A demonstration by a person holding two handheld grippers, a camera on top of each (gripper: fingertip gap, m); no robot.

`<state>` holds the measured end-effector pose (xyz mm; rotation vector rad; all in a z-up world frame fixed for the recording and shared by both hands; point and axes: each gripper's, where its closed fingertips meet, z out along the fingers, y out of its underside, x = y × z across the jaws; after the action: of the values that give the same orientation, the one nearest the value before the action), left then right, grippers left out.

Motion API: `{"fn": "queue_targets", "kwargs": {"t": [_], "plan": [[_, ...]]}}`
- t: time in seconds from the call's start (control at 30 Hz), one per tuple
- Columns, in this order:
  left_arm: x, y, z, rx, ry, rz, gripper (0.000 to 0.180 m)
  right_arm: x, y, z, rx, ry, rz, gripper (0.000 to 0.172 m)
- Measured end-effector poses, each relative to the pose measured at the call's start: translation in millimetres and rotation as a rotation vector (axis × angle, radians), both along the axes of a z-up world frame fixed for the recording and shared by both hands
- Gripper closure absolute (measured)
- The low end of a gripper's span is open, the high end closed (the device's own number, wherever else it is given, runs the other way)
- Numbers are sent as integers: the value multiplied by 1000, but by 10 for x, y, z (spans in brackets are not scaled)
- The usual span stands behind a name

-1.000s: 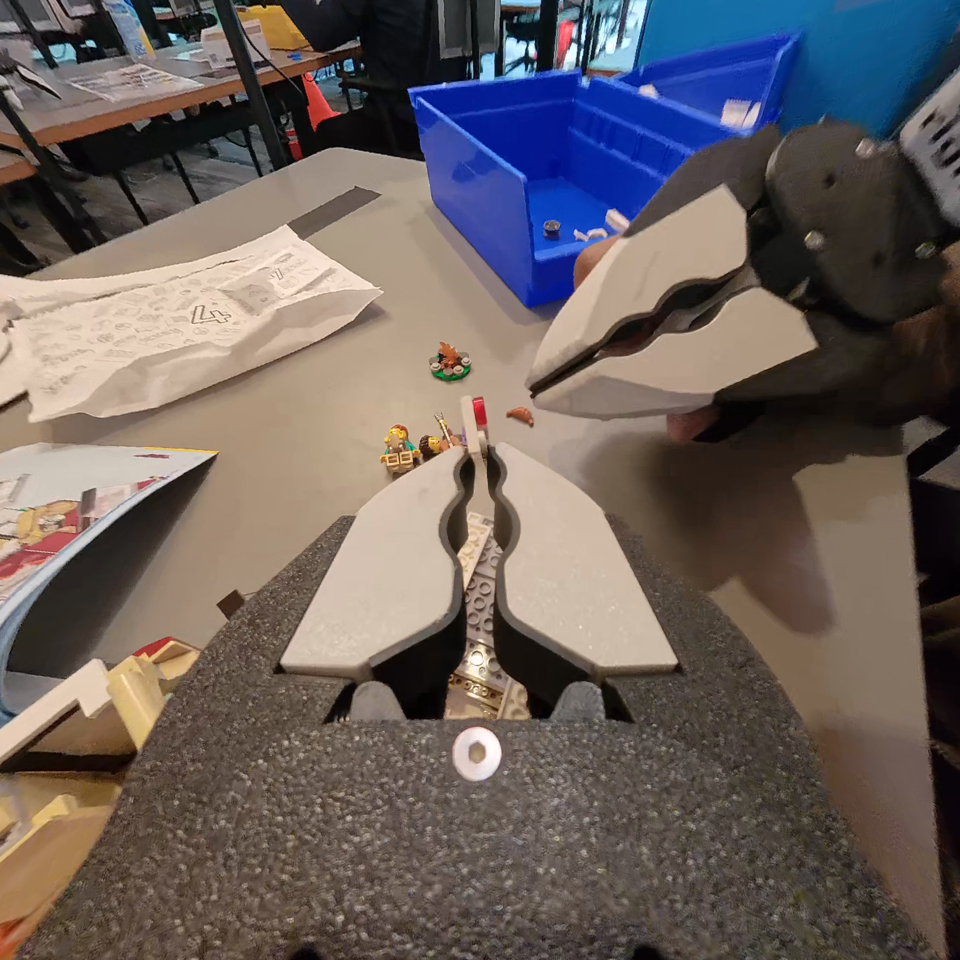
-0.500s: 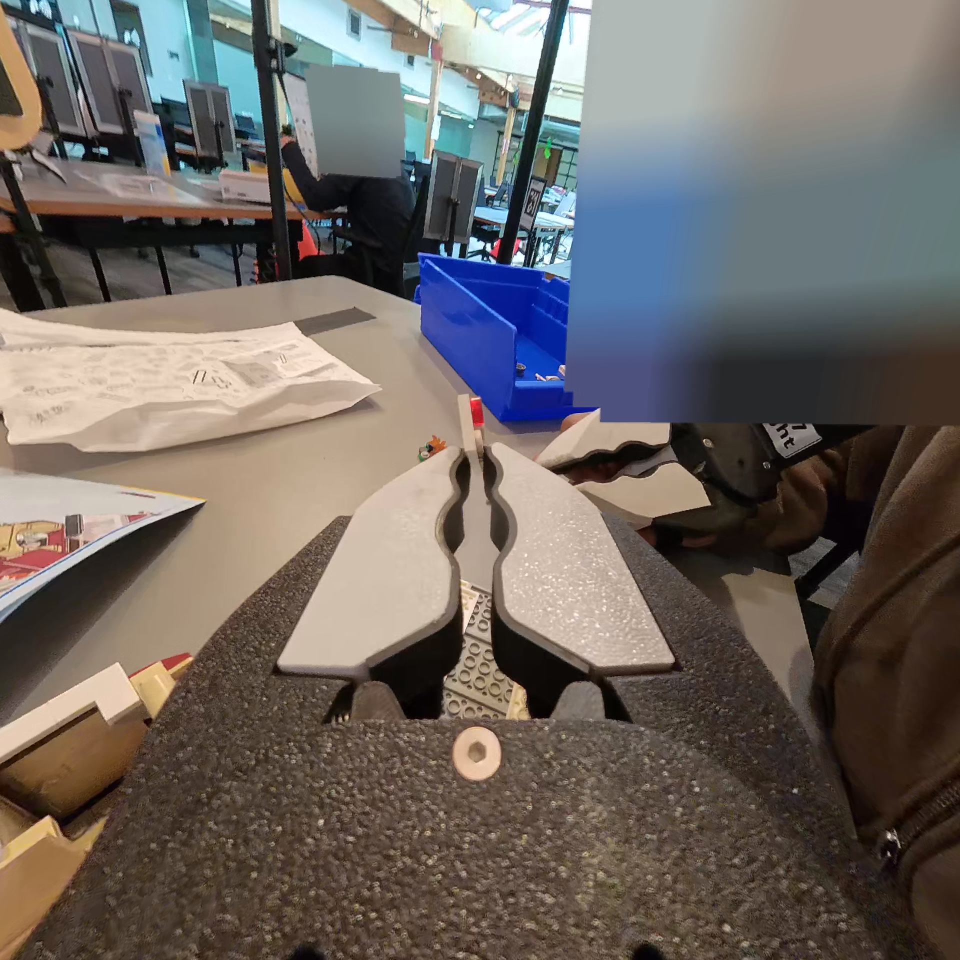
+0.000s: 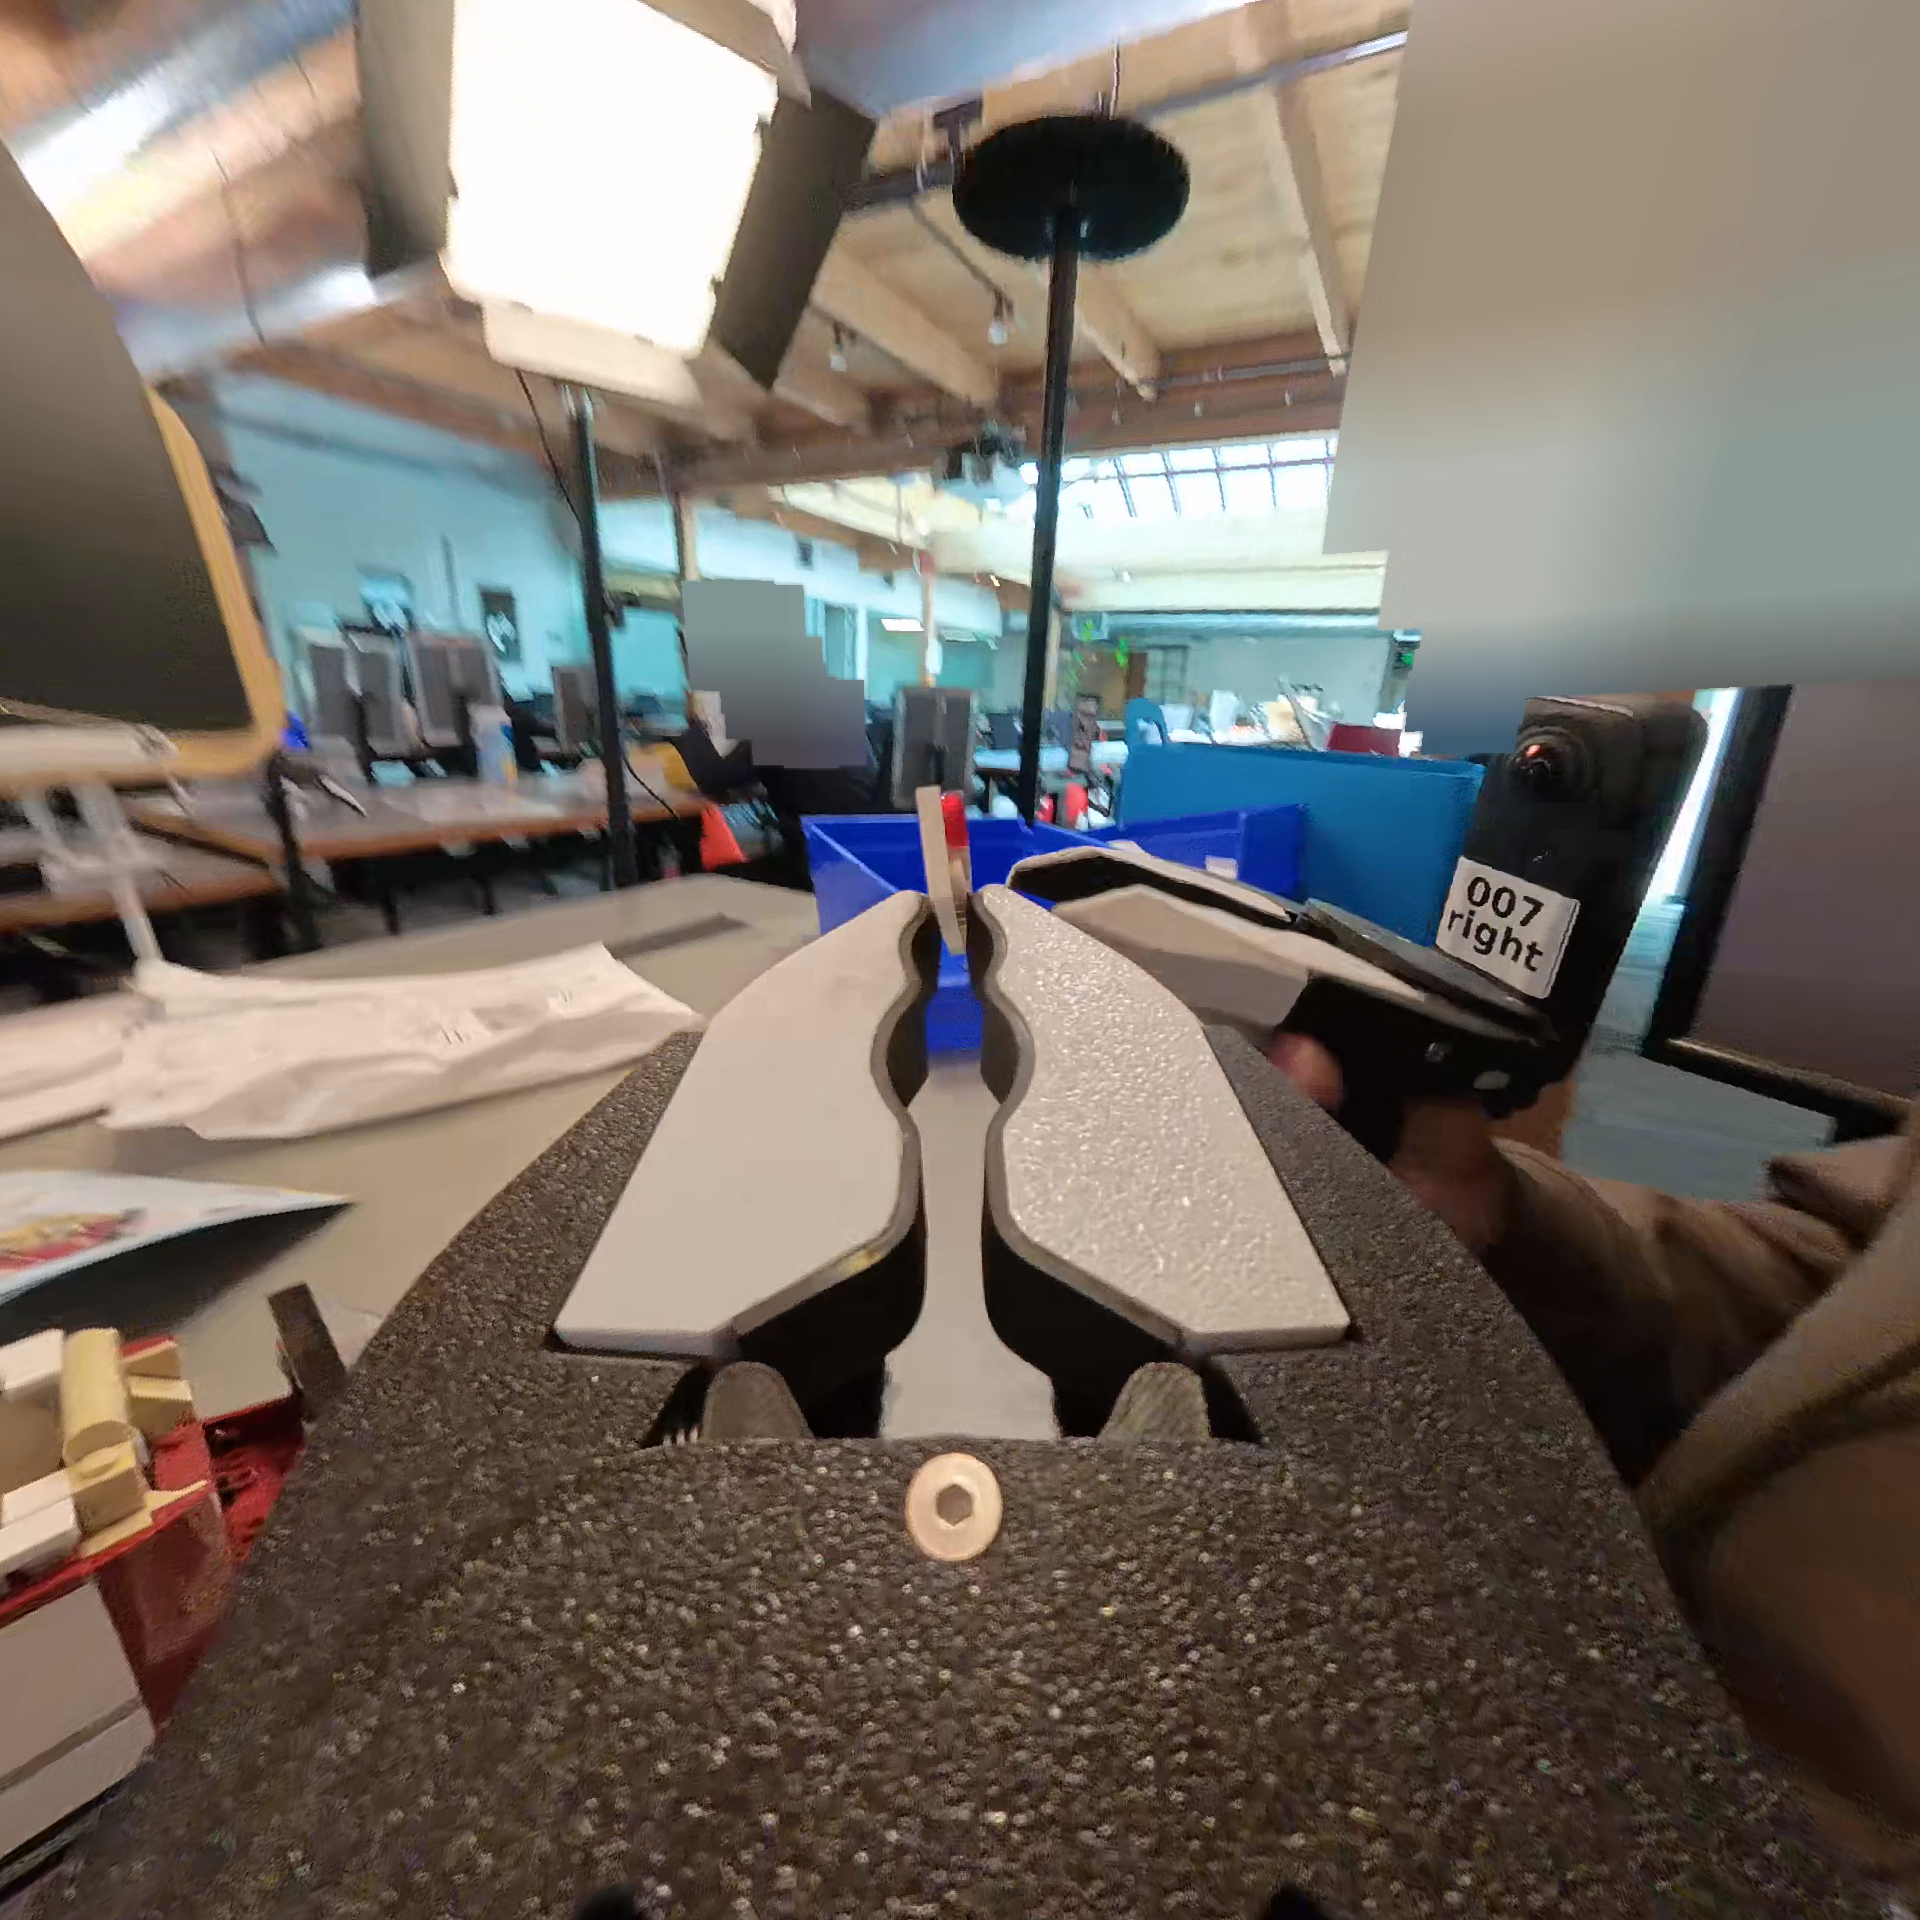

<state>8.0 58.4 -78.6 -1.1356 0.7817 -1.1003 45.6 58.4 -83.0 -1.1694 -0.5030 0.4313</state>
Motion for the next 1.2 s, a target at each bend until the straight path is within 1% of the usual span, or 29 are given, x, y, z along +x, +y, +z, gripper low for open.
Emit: {"fn": "queue_targets", "kwargs": {"t": [0.07,0.13,0.17,0.23,0.33,0.47,0.57,0.67,0.73,0.8,0.9,0.97,1.0,1.1,1.2], "plan": [[-41,-103,-3,79,-33,64,176,0,-45,71,-38,165,59,151],[-42,-202,-52,144,-48,99,176,-30,-73,75,-86,251,138,148],[-33,-236,-88,166,-46,111,176,-51,-98,58,-95,251,164,148],[-17,-261,-133,191,-56,139,176,-62,-123,34,-93,224,161,150],[18,-288,-109,234,-45,150,176,-92,-143,23,-88,206,165,151],[96,-253,-157,200,-10,123,176,-169,-144,-45,-106,153,168,150],[85,-216,-166,128,-32,80,176,-199,-135,-108,-124,101,152,143],[73,-223,-178,40,-64,1,176,-159,-117,-151,-99,10,84,137],[72,-155,-256,-13,-25,21,176,-127,-143,-133,-42,-54,49,136],[88,-135,-315,0,31,56,176,-124,-196,-99,21,-109,32,136],[149,-174,-385,82,136,115,176,-156,-243,-107,91,-220,-11,138],[174,-220,-398,137,173,142,176,-178,-245,-160,128,-321,-51,139],[173,-234,-403,145,180,147,176,-175,-255,-173,158,-365,-73,144],[142,-274,-387,112,148,105,176,-162,-291,-222,216,-473,-106,145],[86,-279,-375,69,112,73,176,-164,-290,-286,227,-534,-119,145]]}}
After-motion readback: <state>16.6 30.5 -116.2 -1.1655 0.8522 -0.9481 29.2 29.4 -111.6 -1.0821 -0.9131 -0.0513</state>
